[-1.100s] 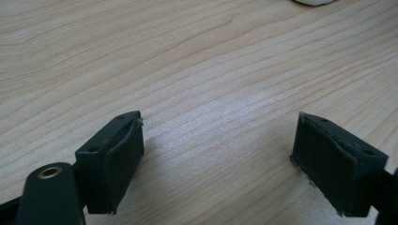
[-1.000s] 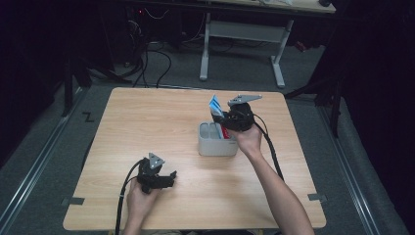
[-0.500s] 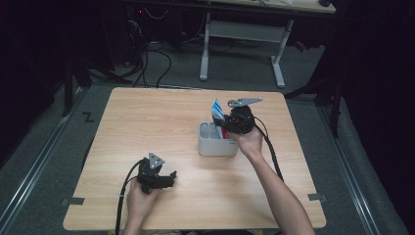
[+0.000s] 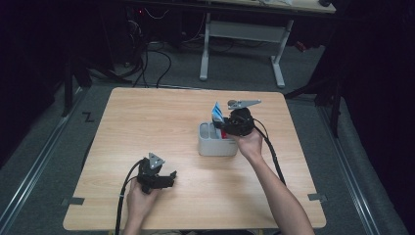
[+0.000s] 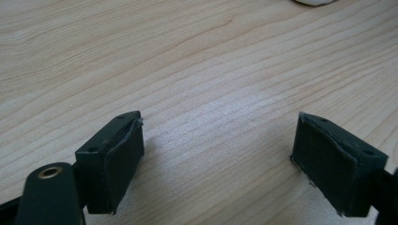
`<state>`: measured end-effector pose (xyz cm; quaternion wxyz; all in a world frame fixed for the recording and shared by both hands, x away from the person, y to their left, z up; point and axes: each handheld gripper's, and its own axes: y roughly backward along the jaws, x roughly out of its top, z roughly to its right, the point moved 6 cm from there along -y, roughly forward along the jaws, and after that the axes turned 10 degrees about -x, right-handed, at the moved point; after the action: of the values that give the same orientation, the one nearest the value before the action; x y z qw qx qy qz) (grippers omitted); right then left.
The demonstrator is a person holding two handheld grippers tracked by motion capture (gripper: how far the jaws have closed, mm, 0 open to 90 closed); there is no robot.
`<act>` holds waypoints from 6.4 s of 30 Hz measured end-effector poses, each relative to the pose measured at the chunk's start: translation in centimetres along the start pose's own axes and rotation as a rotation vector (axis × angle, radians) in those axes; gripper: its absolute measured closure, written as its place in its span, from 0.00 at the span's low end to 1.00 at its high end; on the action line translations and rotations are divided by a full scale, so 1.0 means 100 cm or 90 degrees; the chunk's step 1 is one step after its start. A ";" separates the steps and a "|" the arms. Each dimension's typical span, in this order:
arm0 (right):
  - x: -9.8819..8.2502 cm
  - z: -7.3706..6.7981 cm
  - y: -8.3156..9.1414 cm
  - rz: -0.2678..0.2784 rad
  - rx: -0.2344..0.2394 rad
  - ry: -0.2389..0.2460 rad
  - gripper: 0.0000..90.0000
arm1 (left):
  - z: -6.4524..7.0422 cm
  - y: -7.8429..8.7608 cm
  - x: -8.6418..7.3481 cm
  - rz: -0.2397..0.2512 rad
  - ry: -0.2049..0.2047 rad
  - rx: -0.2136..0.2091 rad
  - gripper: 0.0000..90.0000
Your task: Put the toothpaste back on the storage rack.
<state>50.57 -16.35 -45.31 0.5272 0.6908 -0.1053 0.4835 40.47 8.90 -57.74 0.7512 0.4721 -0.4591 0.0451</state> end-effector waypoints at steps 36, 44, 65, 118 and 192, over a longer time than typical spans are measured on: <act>-0.006 0.008 0.014 0.032 -0.002 -0.024 0.54 | 0.000 0.000 0.000 0.000 -0.001 0.001 0.19; -0.004 0.013 0.020 0.045 -0.011 -0.034 0.54 | 0.000 0.000 0.000 0.000 -0.001 0.002 0.19; -0.004 0.027 0.043 0.068 -0.023 -0.042 0.54 | 0.001 0.000 0.000 0.000 0.000 0.002 0.19; -0.017 0.045 0.094 0.047 -0.073 0.000 0.51 | 0.001 0.000 0.000 0.000 0.000 0.002 0.19; -0.100 0.094 0.125 0.063 -0.090 -0.122 0.52 | 0.001 0.000 0.000 0.001 0.000 0.002 0.19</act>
<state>42.51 -33.04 -45.04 0.5377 0.6889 -0.2232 0.4318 40.43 8.85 -57.75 0.7506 0.4730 -0.4591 0.0462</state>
